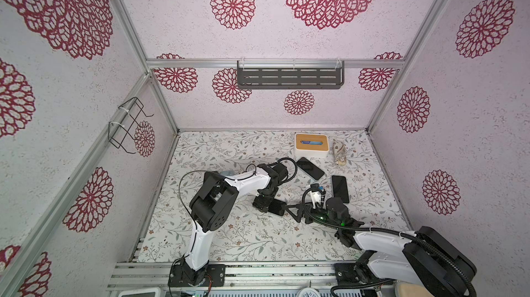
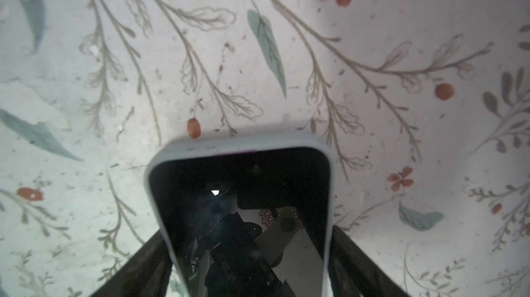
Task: Take the phone out of the phone case
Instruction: Pick up the phone from the center of the table, then pass the phone.
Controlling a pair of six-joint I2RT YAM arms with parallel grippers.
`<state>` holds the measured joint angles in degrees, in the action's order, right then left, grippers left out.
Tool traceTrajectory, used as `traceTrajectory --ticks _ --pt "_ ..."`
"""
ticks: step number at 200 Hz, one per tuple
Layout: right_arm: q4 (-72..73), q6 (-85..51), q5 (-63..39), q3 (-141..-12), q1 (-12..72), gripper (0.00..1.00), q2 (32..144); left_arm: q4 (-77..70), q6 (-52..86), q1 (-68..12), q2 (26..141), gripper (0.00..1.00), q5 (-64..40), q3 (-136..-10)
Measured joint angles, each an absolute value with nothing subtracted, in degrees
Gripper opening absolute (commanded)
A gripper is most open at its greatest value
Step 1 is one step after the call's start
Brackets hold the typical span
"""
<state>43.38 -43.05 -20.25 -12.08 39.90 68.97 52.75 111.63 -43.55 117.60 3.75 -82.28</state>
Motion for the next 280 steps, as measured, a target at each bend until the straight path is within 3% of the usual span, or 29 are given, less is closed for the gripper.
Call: traceTrajectory --ticks 45,84,194,239,280 --pt "43.59 -43.09 -20.23 -11.57 39.88 0.98 69.43 49.84 111.68 -43.57 115.48 0.62 3.75 -79.42" --pt "46.09 -44.62 -20.14 -11.33 39.88 0.98 72.47 46.3 111.44 -43.79 112.84 0.58 4.1 -76.01" --pt "57.91 -51.35 -19.92 -11.84 39.51 0.9 87.83 38.04 109.19 -44.16 107.59 0.56 4.27 -68.97" --pt "62.48 -53.23 -21.47 -15.68 39.51 0.75 95.22 36.14 107.57 -44.25 107.18 0.56 3.49 -68.25" --pt "65.32 -55.35 -22.83 -17.04 39.46 0.43 98.7 34.68 106.52 -44.31 105.27 0.56 3.33 -66.78"
